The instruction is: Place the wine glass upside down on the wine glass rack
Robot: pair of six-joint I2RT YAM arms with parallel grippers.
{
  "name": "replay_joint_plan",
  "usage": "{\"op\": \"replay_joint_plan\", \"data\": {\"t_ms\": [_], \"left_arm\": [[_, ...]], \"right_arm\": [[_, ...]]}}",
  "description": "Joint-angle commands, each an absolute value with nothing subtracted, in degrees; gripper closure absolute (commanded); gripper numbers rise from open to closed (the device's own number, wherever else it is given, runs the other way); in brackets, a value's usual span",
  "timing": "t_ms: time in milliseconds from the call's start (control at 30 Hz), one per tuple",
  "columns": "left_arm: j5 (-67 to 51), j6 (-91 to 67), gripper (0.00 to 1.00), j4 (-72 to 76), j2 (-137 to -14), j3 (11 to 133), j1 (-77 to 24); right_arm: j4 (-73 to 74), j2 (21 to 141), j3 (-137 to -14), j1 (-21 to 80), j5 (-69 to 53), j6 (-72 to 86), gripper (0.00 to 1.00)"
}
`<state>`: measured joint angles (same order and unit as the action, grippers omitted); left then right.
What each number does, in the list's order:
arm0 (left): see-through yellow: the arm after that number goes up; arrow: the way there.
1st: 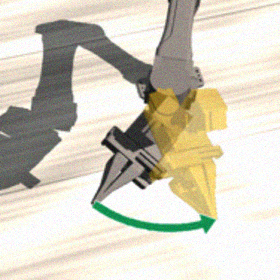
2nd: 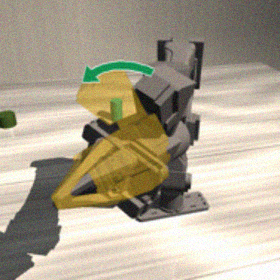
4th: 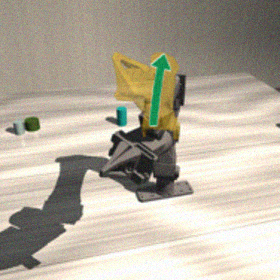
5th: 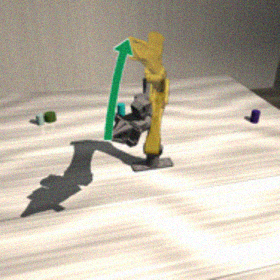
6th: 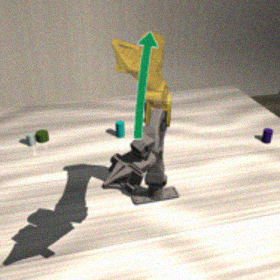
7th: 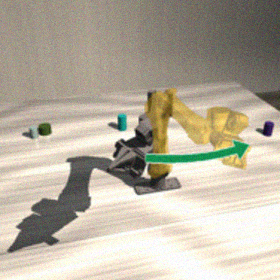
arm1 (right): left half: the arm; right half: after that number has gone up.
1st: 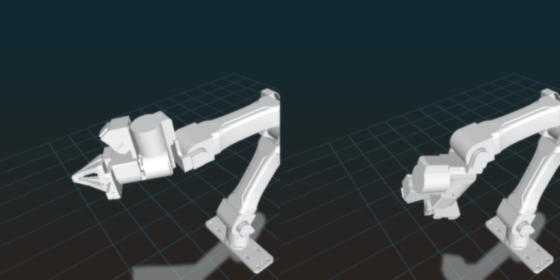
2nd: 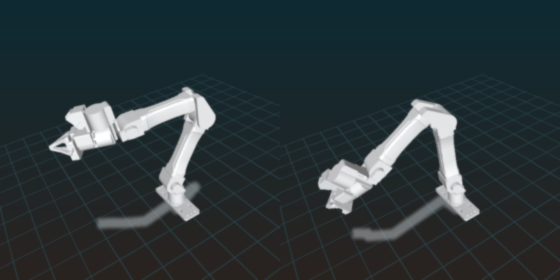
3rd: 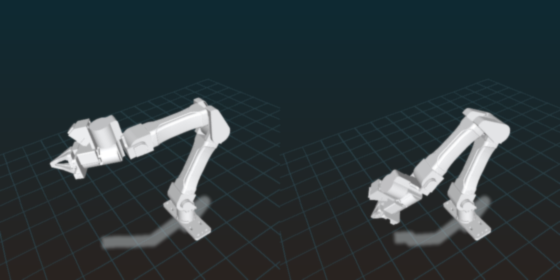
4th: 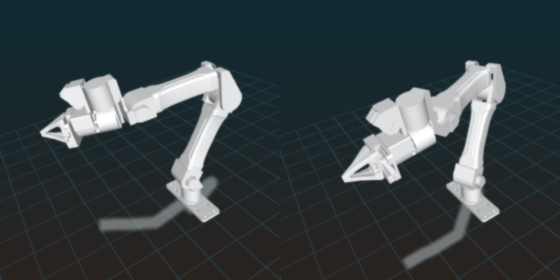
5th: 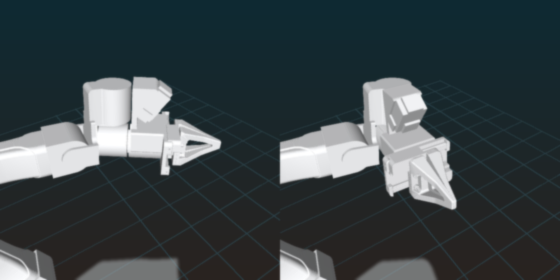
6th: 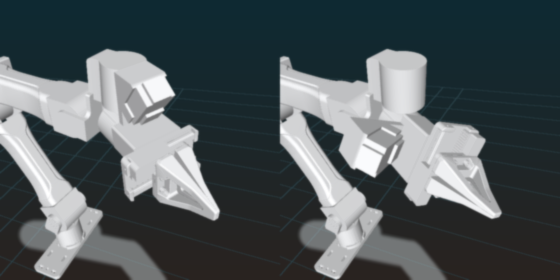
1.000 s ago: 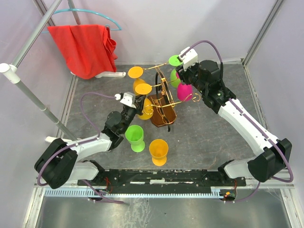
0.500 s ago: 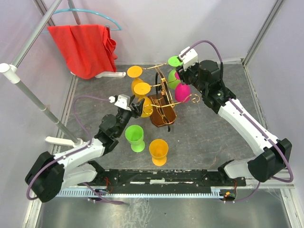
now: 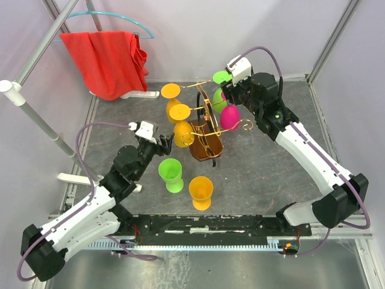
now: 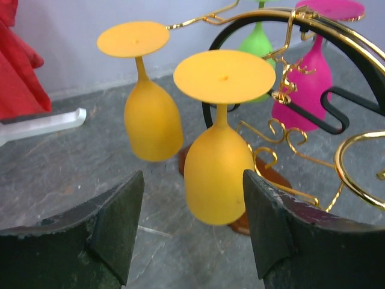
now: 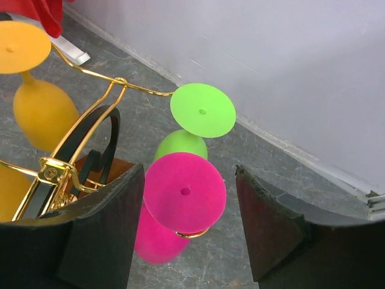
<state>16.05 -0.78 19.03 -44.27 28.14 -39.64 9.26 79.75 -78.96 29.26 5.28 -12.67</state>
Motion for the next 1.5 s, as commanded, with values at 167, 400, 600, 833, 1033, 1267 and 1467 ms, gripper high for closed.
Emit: {"op": "replay_joint_plan", "data": {"t_ms": [167,400,600,833,1033,1267,1467], "left_arm": [[13.60,-3.85,0.25,-11.98,-40.02,42.88,-39.88],[6.37,-7.56,0.23,-31.54,-42.29,54.13,-39.80],[1.25,-8.93,0.24,-40.31,-44.18,58.09,-39.81],[-1.58,-9.05,0.27,-45.94,-47.65,58.78,-39.81],[1.75,-8.85,0.29,-46.01,-48.24,57.50,-39.80],[1.98,-9.81,0.33,-46.16,-52.44,57.57,-39.81],[3.80,-11.03,0.34,-45.57,-55.57,57.25,-39.83]], "right_arm": [[12.06,81.07,-86.04,29.19,8.83,-9.08,0.27],[12.89,81.48,-87.39,29.19,11.17,-9.05,0.27],[13.58,81.97,-87.95,29.23,12.01,-8.63,0.27],[14.22,81.45,-88.50,29.25,13.15,-8.39,0.27],[14.33,80.88,-88.03,29.22,13.87,-8.44,0.27],[14.33,80.44,-87.89,29.23,14.26,-8.59,0.27],[14.33,80.10,-87.73,29.16,14.41,-8.79,0.27]]}}
